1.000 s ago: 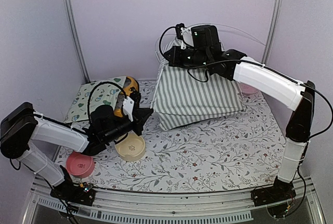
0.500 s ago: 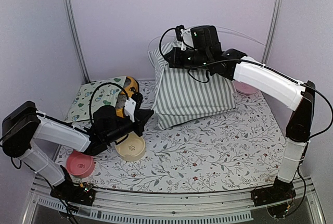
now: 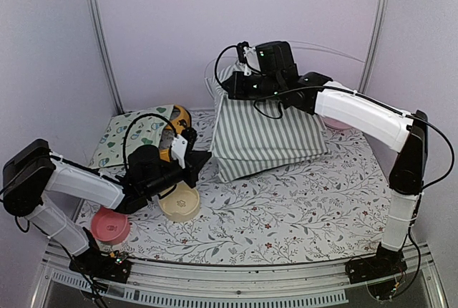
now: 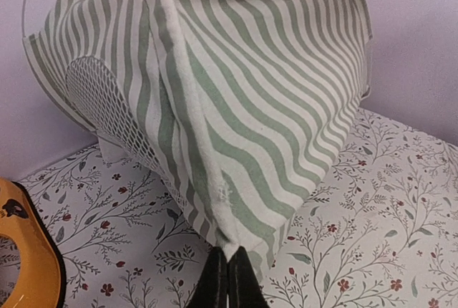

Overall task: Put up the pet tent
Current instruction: Adjust the tent at the center of the board.

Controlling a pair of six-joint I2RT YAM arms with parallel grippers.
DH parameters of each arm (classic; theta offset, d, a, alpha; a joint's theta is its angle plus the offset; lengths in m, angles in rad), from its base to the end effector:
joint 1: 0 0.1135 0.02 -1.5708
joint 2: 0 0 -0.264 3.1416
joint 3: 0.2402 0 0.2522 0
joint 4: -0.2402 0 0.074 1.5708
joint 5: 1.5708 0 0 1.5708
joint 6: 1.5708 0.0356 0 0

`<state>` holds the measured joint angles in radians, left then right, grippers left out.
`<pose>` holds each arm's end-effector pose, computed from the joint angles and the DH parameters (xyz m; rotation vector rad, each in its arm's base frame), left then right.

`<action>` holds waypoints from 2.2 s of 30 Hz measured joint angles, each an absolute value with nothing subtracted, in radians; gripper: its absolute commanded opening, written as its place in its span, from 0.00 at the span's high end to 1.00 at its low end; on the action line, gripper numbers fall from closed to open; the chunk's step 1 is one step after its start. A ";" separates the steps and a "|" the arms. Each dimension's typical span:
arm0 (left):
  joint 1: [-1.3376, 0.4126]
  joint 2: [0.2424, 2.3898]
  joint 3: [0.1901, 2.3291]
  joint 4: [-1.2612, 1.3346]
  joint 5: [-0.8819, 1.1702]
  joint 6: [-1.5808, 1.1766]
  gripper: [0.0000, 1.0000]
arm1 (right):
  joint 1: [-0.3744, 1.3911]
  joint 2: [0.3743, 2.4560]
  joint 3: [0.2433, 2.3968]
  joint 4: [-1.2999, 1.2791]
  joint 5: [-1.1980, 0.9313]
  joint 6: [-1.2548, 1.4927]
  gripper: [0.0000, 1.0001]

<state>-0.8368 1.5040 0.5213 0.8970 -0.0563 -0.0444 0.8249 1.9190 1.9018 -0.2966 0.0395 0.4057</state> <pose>0.2007 -0.2194 0.1970 0.6131 1.5790 -0.6197 0.3134 0.3371 0.3836 -0.3813 1.9280 0.7927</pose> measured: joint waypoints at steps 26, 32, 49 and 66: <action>-0.804 1.523 0.519 0.869 0.041 -0.159 1.00 | 0.842 1.919 1.808 -0.174 0.100 0.398 1.00; -0.793 1.541 0.524 0.853 0.045 -0.186 1.00 | 0.842 1.919 1.800 -0.183 0.100 0.377 1.00; -0.788 1.561 0.541 0.833 0.038 -0.195 0.84 | 0.831 1.933 1.838 -0.299 0.080 0.371 1.00; -0.783 1.705 0.568 0.953 0.138 -0.258 0.69 | 0.826 1.953 1.828 -0.335 0.110 0.375 1.00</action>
